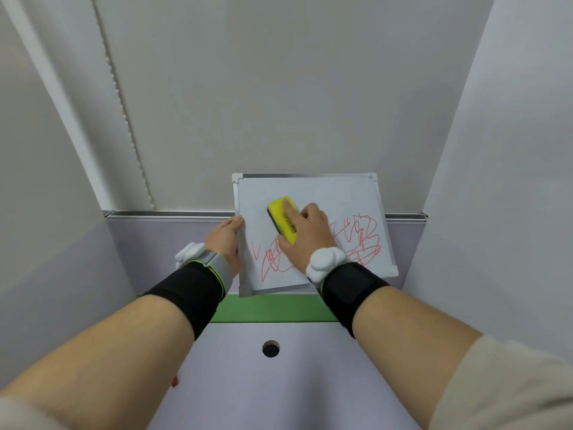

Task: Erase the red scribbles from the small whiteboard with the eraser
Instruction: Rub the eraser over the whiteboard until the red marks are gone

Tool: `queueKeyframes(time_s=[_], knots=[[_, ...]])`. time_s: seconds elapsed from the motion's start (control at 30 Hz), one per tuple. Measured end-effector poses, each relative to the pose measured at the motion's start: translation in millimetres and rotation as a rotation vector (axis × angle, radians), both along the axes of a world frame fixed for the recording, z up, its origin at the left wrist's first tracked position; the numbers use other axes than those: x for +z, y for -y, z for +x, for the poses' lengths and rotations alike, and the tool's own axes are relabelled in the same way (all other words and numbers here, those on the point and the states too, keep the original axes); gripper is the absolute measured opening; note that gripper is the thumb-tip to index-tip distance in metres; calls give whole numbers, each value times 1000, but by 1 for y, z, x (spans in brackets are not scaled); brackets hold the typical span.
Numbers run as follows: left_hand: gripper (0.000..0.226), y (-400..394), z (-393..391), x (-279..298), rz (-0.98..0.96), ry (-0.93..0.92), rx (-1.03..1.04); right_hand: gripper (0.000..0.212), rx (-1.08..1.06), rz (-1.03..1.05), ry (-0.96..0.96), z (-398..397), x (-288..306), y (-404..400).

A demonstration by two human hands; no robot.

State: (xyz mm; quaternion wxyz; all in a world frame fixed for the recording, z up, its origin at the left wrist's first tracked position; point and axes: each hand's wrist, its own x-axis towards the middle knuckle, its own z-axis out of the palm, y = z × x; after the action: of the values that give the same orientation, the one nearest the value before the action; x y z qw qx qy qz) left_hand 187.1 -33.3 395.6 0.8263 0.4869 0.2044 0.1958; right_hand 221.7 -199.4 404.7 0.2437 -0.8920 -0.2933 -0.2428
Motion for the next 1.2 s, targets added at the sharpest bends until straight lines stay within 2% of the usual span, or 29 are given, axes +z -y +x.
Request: queueKeyframes(time_s=[0.1, 0.13, 0.23, 0.27, 0.37, 0.4, 0.5, 0.53, 0.63, 0.67, 0.77, 0.8, 0.93, 0.97, 1.1, 1.13, 1.2], knots=[[34, -5, 3, 0, -6, 3, 20, 67, 295, -191, 64, -23, -22, -4], [34, -6, 4, 0, -18, 8, 19, 66, 314, -209, 83, -23, -25, -2], [35, -6, 4, 1, -17, 7, 15, 65, 87, -6, 19, -14, -21, 1], [35, -4, 3, 2, -14, 5, 21, 66, 82, -3, 3, -17, -21, 0], [35, -4, 4, 1, 0, 1, 3, 66, 312, -179, 69, -30, -30, -3], [36, -5, 4, 0, 5, 1, -7, 66, 305, -181, 84, -28, -29, 1], [35, -7, 3, 1, 30, -5, 18, 67, 70, -8, 43, -16, -19, 6], [34, -7, 2, 4, 39, -9, 32, 67, 92, -21, 41, -18, -18, 5], [27, -11, 1, 8, 59, -25, 46, 66, 354, -236, 92, -31, -29, 2], [27, -13, 1, 7, 69, -27, 50, 66, 357, -244, 103, -29, -29, 6], [29, -19, 2, 4, 86, -16, 61, 66, 107, -49, 43, -17, -21, 12], [27, -20, 2, 5, 96, -19, 76, 67, 99, -44, 37, -18, -20, 12], [35, -24, -1, 7, 137, -34, 59, 66, 390, -260, 102, -28, -31, 10], [36, -25, -1, 6, 130, -34, 57, 65, 361, -225, 109, -23, -28, 14], [37, -26, -2, 4, 99, -32, 88, 70, -50, 29, -64, 2, -14, 34], [38, -26, -1, 4, 112, -28, 93, 71, -42, 13, -57, 0, -16, 33], [39, -26, 1, 4, 113, -20, 107, 70, 162, -88, 21, -12, -24, 26]])
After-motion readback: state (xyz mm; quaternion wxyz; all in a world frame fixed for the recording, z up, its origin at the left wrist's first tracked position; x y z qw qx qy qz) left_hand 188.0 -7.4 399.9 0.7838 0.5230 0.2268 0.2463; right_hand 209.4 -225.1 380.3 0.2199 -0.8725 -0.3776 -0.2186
